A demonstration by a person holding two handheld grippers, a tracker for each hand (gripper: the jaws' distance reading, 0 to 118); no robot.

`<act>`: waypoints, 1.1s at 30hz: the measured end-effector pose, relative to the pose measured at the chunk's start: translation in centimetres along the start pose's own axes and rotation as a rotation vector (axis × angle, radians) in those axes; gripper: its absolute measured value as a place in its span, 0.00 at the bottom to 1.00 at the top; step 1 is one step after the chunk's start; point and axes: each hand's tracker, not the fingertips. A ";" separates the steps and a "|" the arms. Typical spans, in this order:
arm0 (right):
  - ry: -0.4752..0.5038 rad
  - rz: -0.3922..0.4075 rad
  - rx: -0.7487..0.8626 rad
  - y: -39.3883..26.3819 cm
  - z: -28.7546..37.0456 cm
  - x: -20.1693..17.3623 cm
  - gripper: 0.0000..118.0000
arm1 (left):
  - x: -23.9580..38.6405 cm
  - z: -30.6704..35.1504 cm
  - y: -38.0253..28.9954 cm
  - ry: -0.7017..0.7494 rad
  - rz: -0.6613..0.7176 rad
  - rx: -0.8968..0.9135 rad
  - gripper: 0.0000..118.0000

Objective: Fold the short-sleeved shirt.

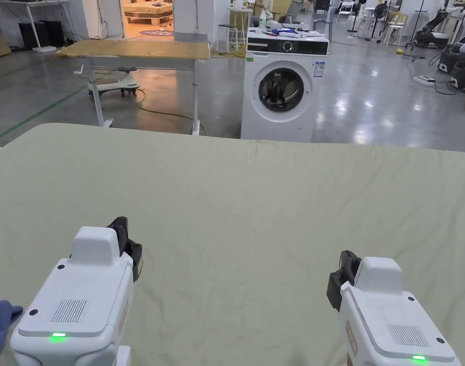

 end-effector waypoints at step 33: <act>0.014 -0.045 0.071 0.9 -0.7 0.4 0.77 | 0.8 -0.7 0.6 0.007 0.024 0.026 0.84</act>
